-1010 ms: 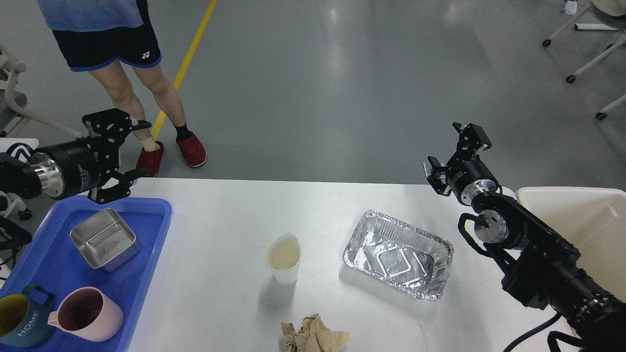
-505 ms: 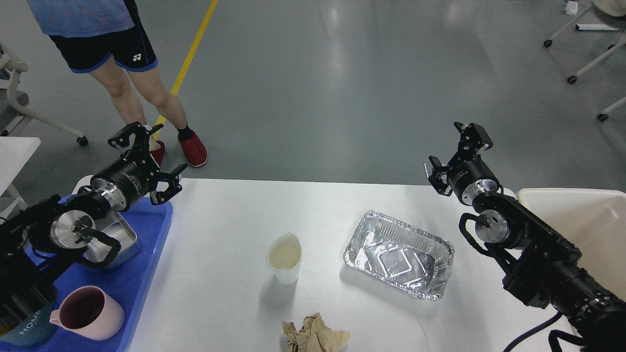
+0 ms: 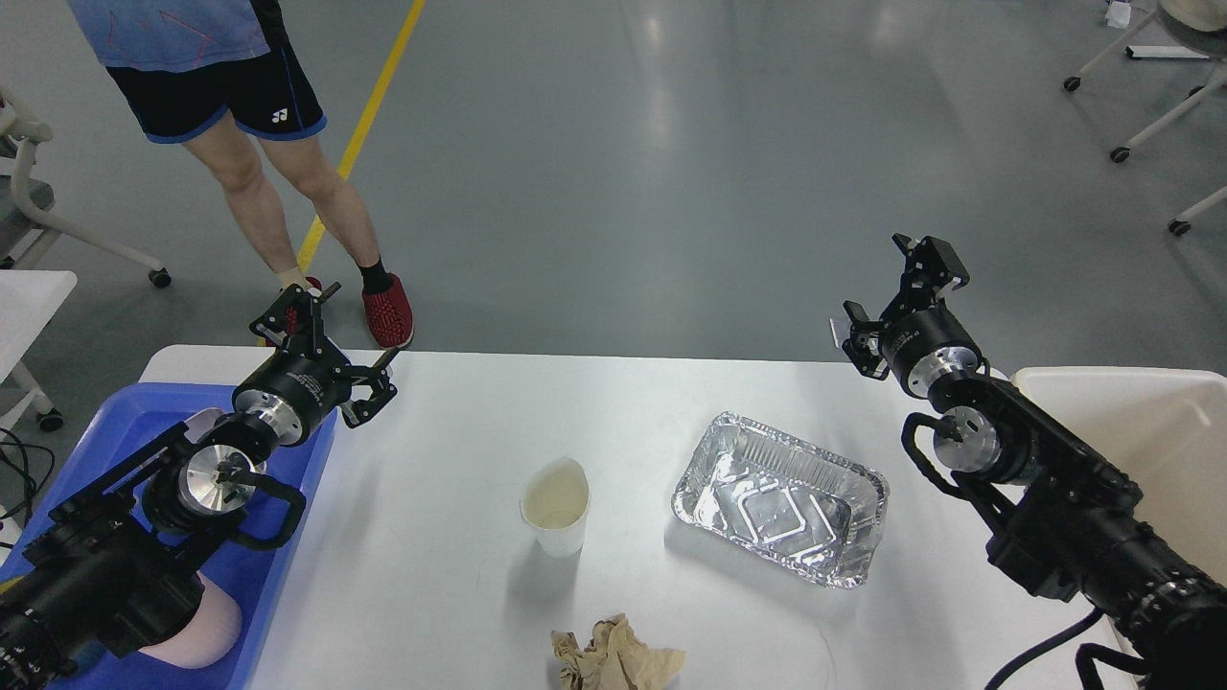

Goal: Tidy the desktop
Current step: 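Raise the left gripper away from the tray, then reach the right gripper to the foil tray's near edge and grasp it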

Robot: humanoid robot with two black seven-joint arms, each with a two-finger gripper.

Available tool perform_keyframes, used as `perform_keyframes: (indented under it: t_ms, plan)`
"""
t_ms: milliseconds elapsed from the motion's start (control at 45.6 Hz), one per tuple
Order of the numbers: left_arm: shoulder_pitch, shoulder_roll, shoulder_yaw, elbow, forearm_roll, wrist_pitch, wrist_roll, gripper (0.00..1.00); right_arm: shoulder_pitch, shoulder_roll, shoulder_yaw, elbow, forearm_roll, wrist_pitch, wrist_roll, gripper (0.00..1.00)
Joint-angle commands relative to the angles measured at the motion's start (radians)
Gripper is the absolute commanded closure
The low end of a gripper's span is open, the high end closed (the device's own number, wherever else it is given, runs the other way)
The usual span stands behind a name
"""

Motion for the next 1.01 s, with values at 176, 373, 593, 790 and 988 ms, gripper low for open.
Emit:
perform_keyframes:
  t_ms: [176,373,593,790,988]
  plan:
    - [-0.001,-0.006,-0.009,0.000,0.000,-0.004,-0.004,0.03,-0.029,-0.085,-0.014,0.156,0.000,0.007,-0.006,0.00]
    - [0.004,-0.002,-0.008,0.000,0.002,-0.070,-0.027,0.02,-0.051,-0.284,-0.155,0.303,0.009,0.019,-0.028,0.00]
    - [0.004,-0.010,-0.009,0.000,0.000,-0.070,-0.048,0.02,-0.046,-0.579,-0.393,0.521,0.009,0.091,-0.147,0.00]
    - [0.004,-0.036,-0.008,0.000,0.000,-0.069,-0.048,0.02,-0.038,-0.818,-0.502,0.705,0.000,0.160,-0.224,0.00]
    - [0.004,-0.044,-0.006,0.000,0.000,-0.069,-0.048,0.02,-0.035,-1.053,-0.526,0.883,-0.003,0.228,-0.230,0.00]
